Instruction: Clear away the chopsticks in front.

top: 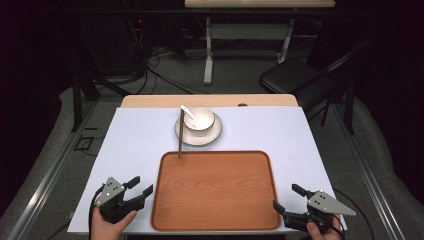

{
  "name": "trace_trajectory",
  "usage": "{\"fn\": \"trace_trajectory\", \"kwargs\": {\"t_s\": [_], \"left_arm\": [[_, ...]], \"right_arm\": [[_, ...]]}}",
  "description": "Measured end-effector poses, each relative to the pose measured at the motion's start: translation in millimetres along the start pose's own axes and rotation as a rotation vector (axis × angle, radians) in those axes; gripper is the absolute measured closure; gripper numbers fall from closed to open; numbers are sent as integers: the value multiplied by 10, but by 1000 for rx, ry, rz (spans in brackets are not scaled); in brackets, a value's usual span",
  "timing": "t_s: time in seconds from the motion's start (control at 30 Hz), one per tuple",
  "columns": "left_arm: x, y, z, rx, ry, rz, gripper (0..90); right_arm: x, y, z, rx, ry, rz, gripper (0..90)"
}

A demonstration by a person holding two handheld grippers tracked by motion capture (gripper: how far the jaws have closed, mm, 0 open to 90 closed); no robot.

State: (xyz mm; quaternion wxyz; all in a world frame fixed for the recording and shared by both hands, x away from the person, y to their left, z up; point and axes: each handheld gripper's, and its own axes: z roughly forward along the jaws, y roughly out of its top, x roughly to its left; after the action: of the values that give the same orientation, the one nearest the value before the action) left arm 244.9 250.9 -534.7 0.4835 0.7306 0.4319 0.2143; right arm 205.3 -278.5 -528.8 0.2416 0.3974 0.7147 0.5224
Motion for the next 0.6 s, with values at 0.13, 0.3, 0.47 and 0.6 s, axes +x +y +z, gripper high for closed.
{"fn": "trace_trajectory", "kwargs": {"t_s": [0.13,0.3,0.47,0.6], "left_arm": [[12,-4,-10,-1,12,-16,403],[47,-3,-24,-12,-5,-61,379],[86,-13,-27,-5,-1,-83,380],[127,-21,-24,-10,-8,-115,380]], "right_arm": [[-1,1,3,1,4,1,147],[3,2,-2,3,3,-5,147],[5,4,-2,4,2,-3,147],[4,5,4,7,3,-1,147]]}}
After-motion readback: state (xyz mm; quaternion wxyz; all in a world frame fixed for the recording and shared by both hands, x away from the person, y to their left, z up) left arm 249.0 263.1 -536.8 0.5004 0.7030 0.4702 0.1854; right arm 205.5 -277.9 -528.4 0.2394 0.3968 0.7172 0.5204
